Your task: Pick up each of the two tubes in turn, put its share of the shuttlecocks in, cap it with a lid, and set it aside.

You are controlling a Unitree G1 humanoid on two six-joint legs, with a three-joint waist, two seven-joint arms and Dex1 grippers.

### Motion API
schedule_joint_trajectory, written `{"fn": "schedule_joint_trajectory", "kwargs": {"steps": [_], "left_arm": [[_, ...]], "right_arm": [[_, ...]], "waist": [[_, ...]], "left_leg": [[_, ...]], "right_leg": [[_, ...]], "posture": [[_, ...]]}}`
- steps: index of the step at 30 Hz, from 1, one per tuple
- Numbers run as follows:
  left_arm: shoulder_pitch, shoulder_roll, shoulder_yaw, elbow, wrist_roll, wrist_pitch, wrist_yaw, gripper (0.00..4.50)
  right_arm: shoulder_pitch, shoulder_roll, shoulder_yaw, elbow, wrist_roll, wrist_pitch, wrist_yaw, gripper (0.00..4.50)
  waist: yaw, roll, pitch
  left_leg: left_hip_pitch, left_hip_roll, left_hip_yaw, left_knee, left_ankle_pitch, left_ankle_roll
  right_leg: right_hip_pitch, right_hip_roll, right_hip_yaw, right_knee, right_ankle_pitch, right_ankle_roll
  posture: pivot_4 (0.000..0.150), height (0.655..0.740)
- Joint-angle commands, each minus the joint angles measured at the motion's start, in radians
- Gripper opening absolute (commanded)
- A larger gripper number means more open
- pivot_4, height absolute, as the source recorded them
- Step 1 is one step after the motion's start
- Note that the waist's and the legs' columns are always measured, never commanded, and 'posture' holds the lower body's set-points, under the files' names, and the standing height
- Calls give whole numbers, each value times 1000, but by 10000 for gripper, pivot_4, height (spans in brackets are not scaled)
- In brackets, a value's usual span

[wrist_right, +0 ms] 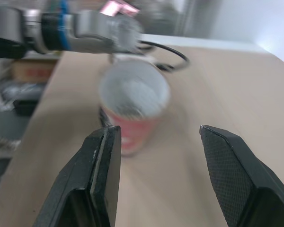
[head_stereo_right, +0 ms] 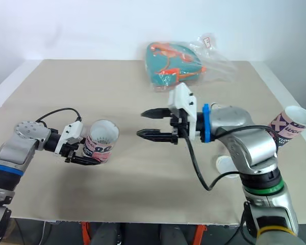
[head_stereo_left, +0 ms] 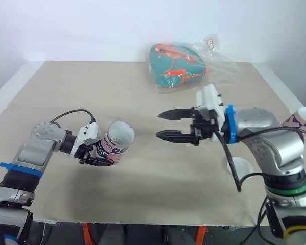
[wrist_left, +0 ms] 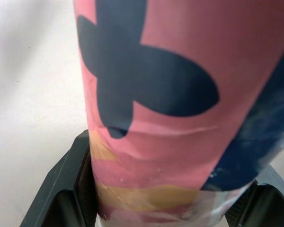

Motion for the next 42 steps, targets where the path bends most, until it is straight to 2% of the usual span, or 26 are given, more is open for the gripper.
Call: {"fn": "schedule_joint_trajectory", "kwargs": {"steps": [1, 4, 6, 14, 30, 42], "left_arm": [[26, -13, -58, 3, 18, 5, -8, 27831], [33, -12, -57, -3, 15, 10, -7, 27831], [33, -12, -57, -2, 15, 10, -6, 27831], [32, -16, -57, -3, 15, 8, -1, 27831], [38, -15, -55, -7, 15, 5, 3, 27831], [35, -11, -55, -9, 17, 5, 1, 27831]], "right_arm": [[93, -17, -99, 26, -56, -12, -122, 28912], [211, 11, -165, 151, -179, -75, -298, 28912], [243, 37, -193, 189, -193, -88, -350, 28912], [178, 95, -252, 465, -301, -173, -553, 28912], [-43, 112, -190, 917, -415, -368, -547, 28912], [-277, 144, -156, 1331, -524, -551, -612, 28912]], "waist": [[0, 0, 0], [0, -2, -1], [0, -2, -1], [-2, 2, -1], [-3, 2, -1], [-6, 2, -1]], "left_leg": [[0, 0, 0, 0, 0, 0], [0, 0, 0, 0, 0, 0], [0, 0, 1, 0, 0, 0], [1, -1, 2, 1, 0, 0], [1, -1, 2, 0, 0, 0], [1, -1, 2, 0, 0, 0]], "right_leg": [[0, 0, 0, 0, 0, 0], [0, 0, 0, 0, 0, 1], [0, 0, 1, 0, 1, 1], [0, 0, 2, 0, 2, 3], [0, 0, 3, -1, 1, 2], [1, 0, 3, -1, 2, 2]], "posture": [[1500, 7387], [1500, 7387], [1500, 7387], [1500, 7387], [1500, 7387], [1500, 7387]]}}
